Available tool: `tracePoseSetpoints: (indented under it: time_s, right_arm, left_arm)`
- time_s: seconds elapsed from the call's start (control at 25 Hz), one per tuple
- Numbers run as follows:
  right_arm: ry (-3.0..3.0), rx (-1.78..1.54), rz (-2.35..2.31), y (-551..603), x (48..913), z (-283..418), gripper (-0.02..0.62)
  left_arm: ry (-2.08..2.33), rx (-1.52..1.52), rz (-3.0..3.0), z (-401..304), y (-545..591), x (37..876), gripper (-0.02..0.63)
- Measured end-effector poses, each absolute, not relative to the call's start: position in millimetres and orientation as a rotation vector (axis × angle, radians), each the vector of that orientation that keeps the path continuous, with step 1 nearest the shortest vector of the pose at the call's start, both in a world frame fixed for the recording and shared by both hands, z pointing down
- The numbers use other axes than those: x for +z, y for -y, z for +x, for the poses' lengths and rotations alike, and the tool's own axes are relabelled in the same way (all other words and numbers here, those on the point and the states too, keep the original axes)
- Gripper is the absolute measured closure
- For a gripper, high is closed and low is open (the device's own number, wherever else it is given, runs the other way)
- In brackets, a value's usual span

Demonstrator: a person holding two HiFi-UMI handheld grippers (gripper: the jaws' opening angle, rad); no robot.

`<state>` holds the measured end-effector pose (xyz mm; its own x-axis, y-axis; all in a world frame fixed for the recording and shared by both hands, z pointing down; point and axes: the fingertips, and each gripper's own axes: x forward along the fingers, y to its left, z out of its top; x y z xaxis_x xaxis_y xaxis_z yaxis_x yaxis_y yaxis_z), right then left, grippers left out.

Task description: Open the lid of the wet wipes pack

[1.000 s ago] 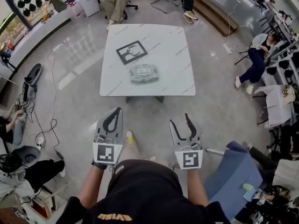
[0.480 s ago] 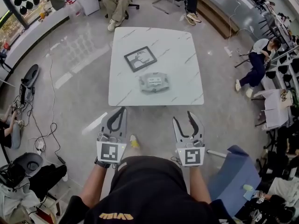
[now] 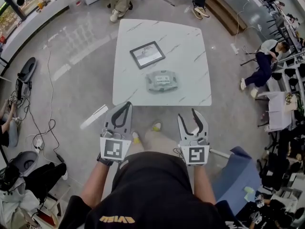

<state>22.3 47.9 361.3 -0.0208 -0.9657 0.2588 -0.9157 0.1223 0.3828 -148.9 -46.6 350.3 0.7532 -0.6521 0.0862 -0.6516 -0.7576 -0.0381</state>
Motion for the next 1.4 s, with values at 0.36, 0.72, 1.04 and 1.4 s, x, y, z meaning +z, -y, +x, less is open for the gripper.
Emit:
tracePoseSetpoints:
  time_s: [0.36, 0.72, 1.04, 1.4]
  right_arm:
    - [1.888, -0.207, 1.647, 7, 394, 56, 0.394]
    - [1.914, -0.200, 1.556, 66, 428, 114, 0.402]
    - [1.994, -0.053, 1.498, 96, 478, 163, 0.410]
    - [2.009, 0.046, 1.371, 118, 546, 156, 0.420]
  left_arm:
    - [-1.108, -0.245, -2.924, -116, 87, 370, 0.591]
    - [-1.141, -0.427, -2.909, -65, 133, 399, 0.591]
    - [-1.238, -0.582, -2.892, -37, 160, 426, 0.591]
    - [-1.256, -0.740, -2.994, -1, 200, 532, 0.591]
